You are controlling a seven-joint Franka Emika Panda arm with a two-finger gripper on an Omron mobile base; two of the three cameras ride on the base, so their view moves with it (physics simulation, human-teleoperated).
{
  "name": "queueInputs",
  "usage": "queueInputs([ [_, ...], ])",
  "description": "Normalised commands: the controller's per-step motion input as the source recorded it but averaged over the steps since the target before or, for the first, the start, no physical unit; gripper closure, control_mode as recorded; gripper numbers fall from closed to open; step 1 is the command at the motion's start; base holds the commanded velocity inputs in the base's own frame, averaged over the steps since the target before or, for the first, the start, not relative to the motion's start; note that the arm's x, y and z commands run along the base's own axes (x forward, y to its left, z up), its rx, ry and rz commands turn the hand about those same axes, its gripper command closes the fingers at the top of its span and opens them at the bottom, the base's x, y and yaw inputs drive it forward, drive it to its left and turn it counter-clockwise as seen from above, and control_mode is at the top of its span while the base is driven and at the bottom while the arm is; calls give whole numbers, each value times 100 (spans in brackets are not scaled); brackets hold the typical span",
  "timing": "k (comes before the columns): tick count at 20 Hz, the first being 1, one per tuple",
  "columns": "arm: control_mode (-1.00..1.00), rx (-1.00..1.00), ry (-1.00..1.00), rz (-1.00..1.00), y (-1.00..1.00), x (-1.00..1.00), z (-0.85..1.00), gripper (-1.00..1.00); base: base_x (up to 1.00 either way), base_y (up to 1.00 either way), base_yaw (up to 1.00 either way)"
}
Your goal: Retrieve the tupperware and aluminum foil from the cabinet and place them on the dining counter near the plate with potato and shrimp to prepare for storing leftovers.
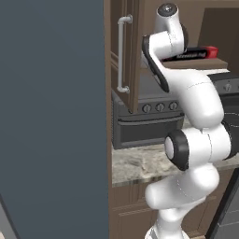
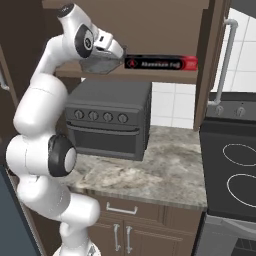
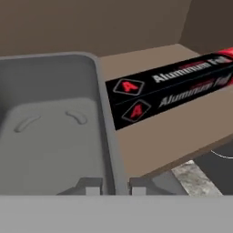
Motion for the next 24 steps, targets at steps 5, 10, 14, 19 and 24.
queueInputs([
  [5, -100, 0, 0, -35, -29, -99, -2, 100, 0, 0, 0],
  [10, -100, 0, 0, -19, -7, -100, 0, 100, 0, 0, 0],
  [14, -100, 0, 0, -6, 0, -100, 8, 100, 0, 0, 0],
  [19, -100, 0, 0, 0, 2, -71, 14, 100, 0, 0, 0],
  [24, -100, 0, 1, 1, 18, -73, -1, 100, 0, 0, 0],
])
